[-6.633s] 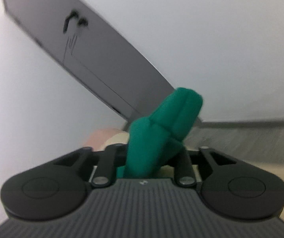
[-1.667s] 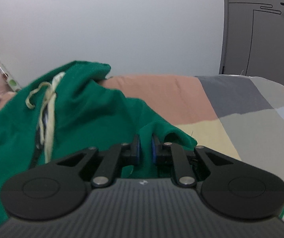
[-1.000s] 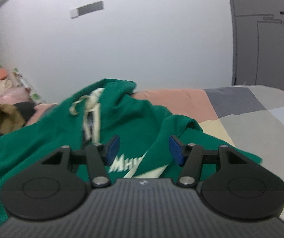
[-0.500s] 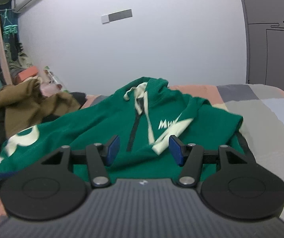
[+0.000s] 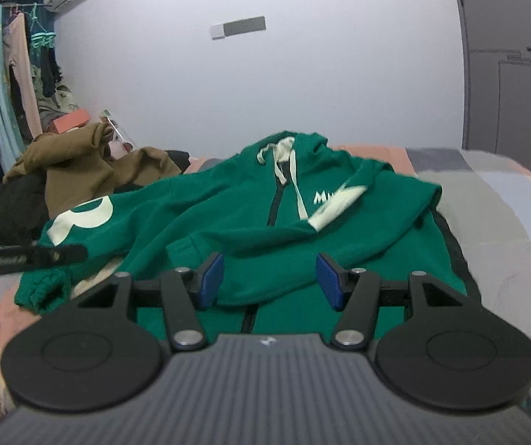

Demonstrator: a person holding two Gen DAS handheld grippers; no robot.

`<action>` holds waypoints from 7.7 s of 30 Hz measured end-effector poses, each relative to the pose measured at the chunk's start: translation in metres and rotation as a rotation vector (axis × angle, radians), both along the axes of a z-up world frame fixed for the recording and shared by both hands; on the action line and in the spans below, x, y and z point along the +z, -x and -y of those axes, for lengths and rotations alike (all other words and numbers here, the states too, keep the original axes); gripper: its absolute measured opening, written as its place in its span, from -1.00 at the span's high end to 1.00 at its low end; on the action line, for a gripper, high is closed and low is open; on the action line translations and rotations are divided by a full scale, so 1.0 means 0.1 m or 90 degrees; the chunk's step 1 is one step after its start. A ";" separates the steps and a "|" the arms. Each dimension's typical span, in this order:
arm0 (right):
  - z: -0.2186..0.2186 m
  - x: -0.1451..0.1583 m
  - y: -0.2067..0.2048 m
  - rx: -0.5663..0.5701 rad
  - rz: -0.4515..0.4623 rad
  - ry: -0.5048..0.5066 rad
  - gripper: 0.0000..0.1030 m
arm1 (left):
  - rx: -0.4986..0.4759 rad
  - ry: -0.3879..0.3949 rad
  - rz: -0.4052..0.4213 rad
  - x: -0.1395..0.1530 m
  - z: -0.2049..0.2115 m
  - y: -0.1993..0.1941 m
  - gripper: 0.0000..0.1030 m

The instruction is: Fold large clothes

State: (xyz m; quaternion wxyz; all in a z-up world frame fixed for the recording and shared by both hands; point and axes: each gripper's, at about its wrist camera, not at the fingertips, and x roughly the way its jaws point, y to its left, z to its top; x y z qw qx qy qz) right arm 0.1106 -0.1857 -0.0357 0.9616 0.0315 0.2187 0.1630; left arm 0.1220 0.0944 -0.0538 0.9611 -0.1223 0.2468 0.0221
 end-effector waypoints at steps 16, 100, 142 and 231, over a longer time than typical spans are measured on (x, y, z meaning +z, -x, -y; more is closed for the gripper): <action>0.15 -0.39 -0.14 -0.025 -0.104 -0.051 -0.72 | 0.331 -0.174 -0.116 -0.53 -0.68 -0.54 -0.59; 0.45 -1.14 -1.59 0.001 -0.143 -0.176 0.04 | -0.036 -0.030 -0.135 -0.65 0.30 -1.89 0.91; 0.80 -0.90 -1.33 -0.199 -0.101 -0.081 0.35 | 0.022 0.410 -0.073 -1.04 -0.34 -2.18 0.03; -0.68 -0.04 -5.51 0.078 0.019 -0.043 0.80 | -0.109 0.084 -0.099 -0.19 -0.20 -5.90 0.76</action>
